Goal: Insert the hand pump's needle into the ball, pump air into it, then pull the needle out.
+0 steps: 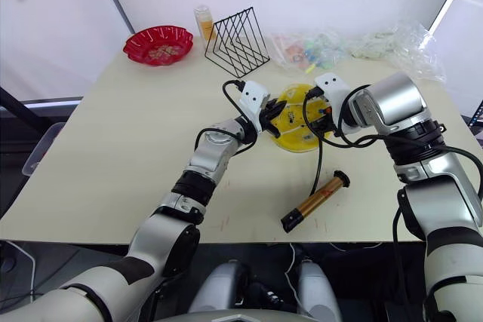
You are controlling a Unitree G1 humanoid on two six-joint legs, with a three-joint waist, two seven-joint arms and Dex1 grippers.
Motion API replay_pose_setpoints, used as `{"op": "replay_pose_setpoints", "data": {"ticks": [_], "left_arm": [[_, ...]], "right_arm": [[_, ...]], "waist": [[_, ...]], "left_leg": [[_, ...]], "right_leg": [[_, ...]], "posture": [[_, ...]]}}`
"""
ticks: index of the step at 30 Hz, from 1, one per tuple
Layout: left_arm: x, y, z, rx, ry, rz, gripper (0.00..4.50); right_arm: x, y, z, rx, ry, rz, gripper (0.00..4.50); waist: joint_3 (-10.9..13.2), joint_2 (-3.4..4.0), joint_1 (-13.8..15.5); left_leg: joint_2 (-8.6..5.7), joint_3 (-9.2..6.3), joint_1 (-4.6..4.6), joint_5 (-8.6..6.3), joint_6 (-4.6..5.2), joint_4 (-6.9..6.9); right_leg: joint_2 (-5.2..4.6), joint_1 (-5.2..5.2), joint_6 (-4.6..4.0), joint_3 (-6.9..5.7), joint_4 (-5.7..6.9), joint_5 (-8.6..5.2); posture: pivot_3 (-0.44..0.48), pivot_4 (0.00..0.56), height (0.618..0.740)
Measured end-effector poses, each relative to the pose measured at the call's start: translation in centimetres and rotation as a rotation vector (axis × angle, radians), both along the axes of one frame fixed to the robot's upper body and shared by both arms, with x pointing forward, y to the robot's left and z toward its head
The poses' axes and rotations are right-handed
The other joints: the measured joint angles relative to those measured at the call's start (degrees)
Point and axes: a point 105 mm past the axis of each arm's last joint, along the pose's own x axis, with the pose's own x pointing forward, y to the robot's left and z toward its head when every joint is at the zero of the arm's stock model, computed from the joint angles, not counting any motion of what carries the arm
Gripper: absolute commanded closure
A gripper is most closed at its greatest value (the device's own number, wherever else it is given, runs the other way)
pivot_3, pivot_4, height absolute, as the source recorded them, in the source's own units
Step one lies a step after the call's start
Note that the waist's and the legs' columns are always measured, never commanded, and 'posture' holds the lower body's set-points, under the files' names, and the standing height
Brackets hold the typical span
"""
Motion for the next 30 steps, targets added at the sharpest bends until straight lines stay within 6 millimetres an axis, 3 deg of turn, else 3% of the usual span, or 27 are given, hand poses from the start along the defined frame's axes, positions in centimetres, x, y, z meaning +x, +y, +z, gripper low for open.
{"op": "replay_pose_setpoints", "data": {"ticks": [30], "left_arm": [[-0.24,-0.37,-0.16,0.006,-0.002,-0.019,4.45]], "right_arm": [[0.27,0.02,-0.63,0.005,0.007,-0.015,4.20]], "waist": [[0.00,0.00,0.00]], "left_leg": [[-0.03,-0.28,0.04,0.00,-0.01,0.02]], "right_leg": [[-0.01,0.13,-0.01,-0.16,-0.02,0.00]], "posture": [[0.000,0.150,0.740]]}}
